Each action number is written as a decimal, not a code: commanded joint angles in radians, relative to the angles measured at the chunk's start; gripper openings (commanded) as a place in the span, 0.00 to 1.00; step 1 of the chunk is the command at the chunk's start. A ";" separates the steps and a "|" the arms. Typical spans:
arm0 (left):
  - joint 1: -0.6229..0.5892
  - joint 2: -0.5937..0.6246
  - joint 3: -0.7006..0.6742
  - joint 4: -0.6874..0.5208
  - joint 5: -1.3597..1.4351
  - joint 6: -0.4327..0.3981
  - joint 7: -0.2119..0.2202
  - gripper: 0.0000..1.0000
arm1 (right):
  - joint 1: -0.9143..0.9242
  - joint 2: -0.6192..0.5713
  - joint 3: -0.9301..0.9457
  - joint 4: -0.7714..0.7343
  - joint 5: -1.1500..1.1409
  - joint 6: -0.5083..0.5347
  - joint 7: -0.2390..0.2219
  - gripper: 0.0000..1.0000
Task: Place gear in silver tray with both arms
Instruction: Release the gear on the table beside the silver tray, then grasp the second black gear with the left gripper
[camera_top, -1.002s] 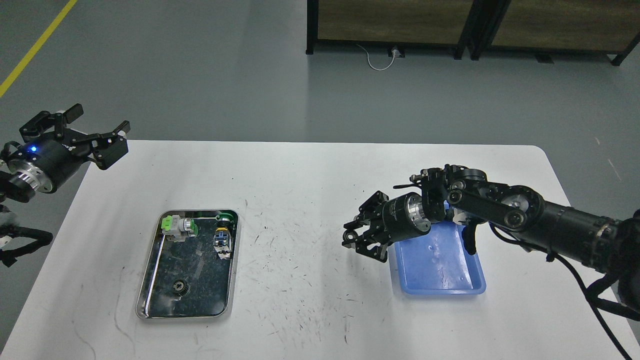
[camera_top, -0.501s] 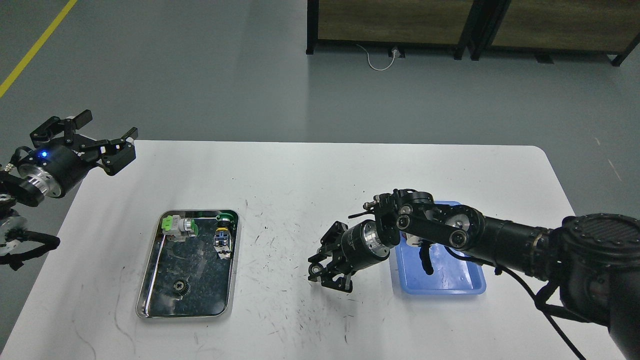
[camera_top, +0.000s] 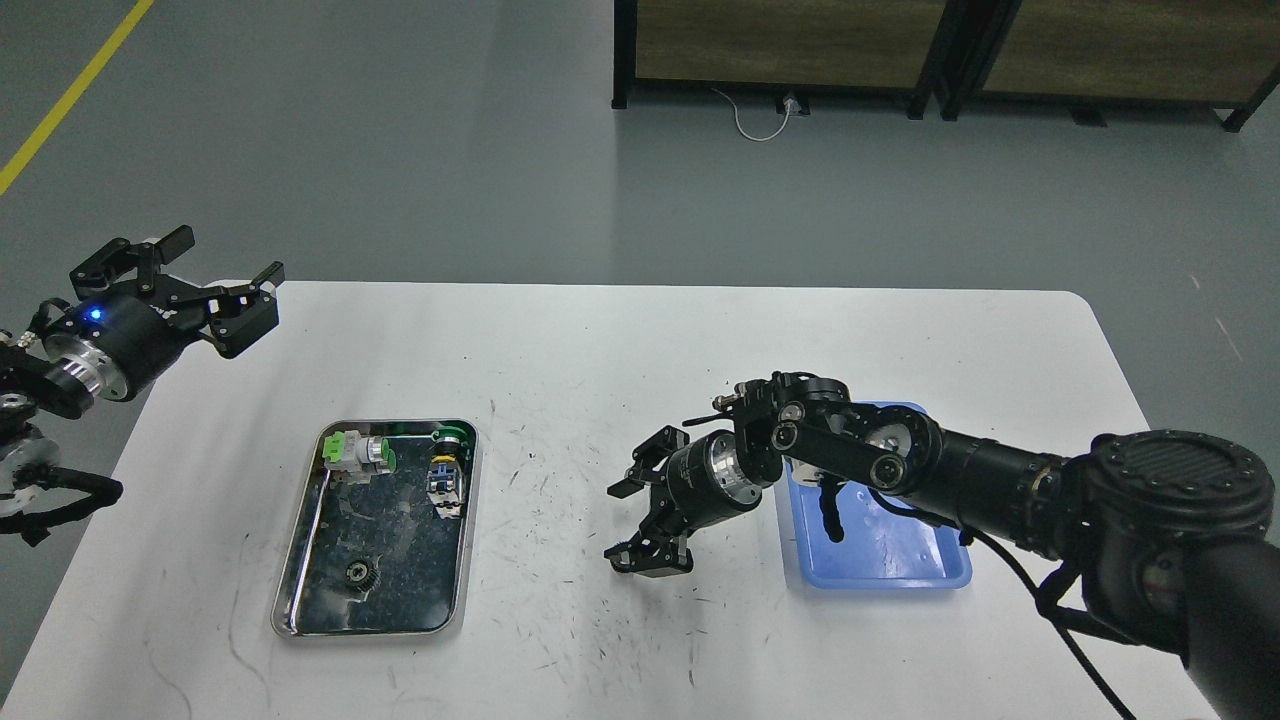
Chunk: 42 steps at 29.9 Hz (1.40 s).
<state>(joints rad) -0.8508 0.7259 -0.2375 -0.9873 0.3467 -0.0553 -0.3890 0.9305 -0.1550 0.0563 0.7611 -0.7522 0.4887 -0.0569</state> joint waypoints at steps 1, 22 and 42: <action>-0.023 0.007 0.000 -0.016 0.001 -0.021 -0.002 0.98 | 0.019 -0.131 0.077 0.004 0.031 0.000 0.000 0.80; 0.067 -0.233 0.113 -0.268 0.299 -0.017 -0.010 0.98 | -0.059 -0.640 0.636 -0.058 0.155 0.000 0.003 0.83; 0.191 -0.612 0.288 0.019 0.345 0.121 -0.014 0.98 | -0.079 -0.598 0.623 -0.108 0.151 0.000 0.000 0.84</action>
<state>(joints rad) -0.6699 0.1536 0.0298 -1.0017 0.6919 0.0463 -0.4029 0.8568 -0.7633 0.6789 0.6569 -0.5994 0.4887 -0.0562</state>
